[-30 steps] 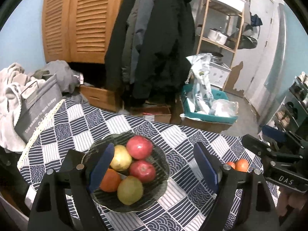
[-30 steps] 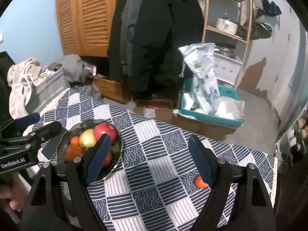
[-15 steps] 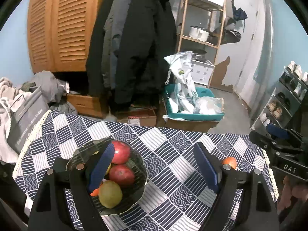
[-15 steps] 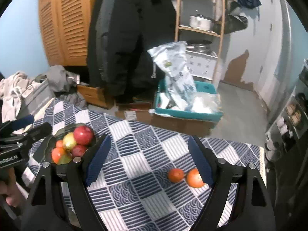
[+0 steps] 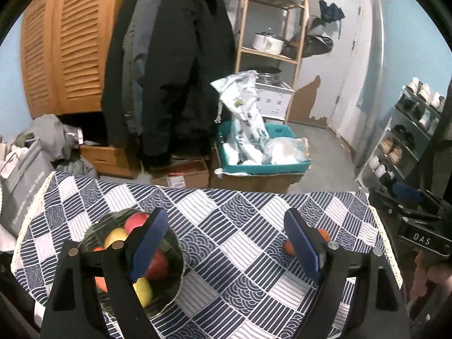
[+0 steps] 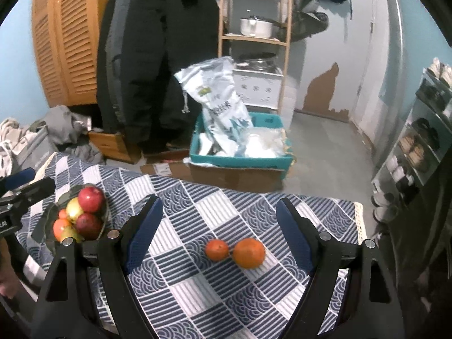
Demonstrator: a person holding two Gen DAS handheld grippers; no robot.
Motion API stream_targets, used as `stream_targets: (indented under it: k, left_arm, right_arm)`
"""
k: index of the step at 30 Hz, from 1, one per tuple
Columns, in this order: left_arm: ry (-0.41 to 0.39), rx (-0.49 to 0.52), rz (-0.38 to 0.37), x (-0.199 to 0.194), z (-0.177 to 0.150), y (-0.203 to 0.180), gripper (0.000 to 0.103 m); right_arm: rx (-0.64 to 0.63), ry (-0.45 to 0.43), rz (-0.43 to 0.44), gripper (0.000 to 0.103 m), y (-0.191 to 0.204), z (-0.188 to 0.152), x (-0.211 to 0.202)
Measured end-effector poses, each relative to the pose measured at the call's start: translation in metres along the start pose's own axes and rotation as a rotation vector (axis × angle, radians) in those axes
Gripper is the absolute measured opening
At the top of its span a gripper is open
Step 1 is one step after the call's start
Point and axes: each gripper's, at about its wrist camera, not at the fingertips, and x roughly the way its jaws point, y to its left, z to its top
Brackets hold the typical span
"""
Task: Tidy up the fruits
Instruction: 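Withdraw both tools from the bowl toward the two oranges left on the cloth, then close the right tool on the large orange while the left tool approaches the small orange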
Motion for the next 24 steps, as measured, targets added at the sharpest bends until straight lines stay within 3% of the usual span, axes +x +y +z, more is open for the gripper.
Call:
stream_targets:
  k: [13,24]
  left_arm:
    - [0.073,0.061,-0.056,0.032,-0.007,-0.046,0.085]
    - [0.145,0.122,-0.062,0.068,-0.016,-0.073,0.085]
  right_arm:
    - [0.047,0.048,-0.045,0.083,-0.044,-0.022,0.004]
    - [0.082,0.128,-0.059,0.083,-0.07,-0.041,0.031]
